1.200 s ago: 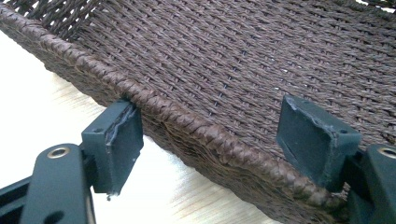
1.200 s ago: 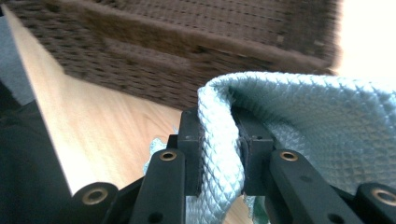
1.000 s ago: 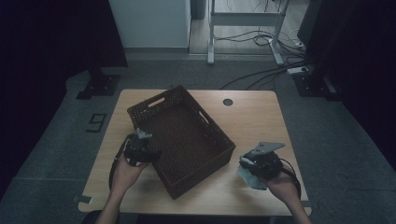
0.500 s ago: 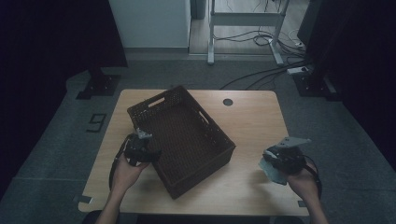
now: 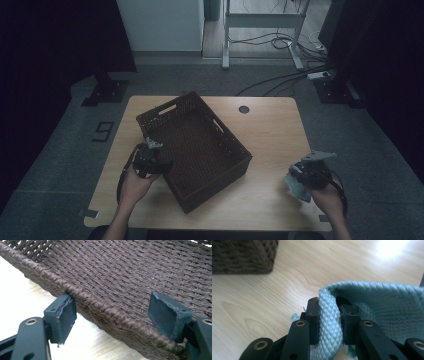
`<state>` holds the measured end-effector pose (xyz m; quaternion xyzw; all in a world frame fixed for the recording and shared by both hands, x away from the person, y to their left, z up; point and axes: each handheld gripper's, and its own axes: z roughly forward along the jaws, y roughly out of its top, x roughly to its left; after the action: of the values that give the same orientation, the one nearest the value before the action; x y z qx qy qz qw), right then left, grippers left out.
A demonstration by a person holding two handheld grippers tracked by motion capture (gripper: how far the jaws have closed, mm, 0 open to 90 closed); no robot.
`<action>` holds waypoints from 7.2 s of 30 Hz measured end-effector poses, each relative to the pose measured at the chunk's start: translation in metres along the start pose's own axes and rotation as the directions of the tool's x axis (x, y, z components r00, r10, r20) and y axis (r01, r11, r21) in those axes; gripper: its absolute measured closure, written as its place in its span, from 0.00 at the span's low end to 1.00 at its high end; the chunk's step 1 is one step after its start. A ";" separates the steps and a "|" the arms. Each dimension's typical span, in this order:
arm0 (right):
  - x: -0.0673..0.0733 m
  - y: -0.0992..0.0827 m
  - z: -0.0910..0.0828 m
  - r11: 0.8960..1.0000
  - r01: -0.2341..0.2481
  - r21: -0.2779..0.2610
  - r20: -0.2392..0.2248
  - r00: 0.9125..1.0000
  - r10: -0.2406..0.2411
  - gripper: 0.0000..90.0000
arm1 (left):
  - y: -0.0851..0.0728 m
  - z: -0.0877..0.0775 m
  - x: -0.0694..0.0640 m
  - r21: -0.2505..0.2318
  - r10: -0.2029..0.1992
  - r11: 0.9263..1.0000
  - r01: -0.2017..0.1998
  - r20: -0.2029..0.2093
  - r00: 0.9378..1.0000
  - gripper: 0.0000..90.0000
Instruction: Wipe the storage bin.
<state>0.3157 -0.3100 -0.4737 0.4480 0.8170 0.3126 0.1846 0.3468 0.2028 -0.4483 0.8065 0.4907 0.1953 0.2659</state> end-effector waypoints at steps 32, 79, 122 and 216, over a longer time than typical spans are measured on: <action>0.024 0.020 0.003 0.995 0.015 -0.095 -0.113 0.993 -0.026 0.33 | 0.002 -0.002 -0.002 0.040 -0.009 0.999 0.009 0.008 1.000 0.21; 0.130 0.042 0.049 0.971 0.199 -0.129 -0.435 0.869 -0.236 0.80 | 0.003 -0.001 0.031 0.021 -0.042 0.999 0.042 -0.001 0.999 0.75; 0.173 0.064 0.065 0.959 0.252 -0.133 -0.466 0.838 -0.285 0.56 | -0.005 -0.032 0.061 -0.016 -0.081 0.996 0.082 0.056 0.995 0.41; -0.008 -0.038 0.036 0.995 -0.053 0.083 -0.061 0.996 0.058 0.78 | -0.034 -0.031 0.093 0.104 -0.272 0.951 0.291 -0.167 0.948 0.34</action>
<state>0.3180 -0.3198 -0.5260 0.4673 0.8218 0.2984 0.1314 0.3468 0.3064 -0.4400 0.7264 0.6309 0.1838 0.2013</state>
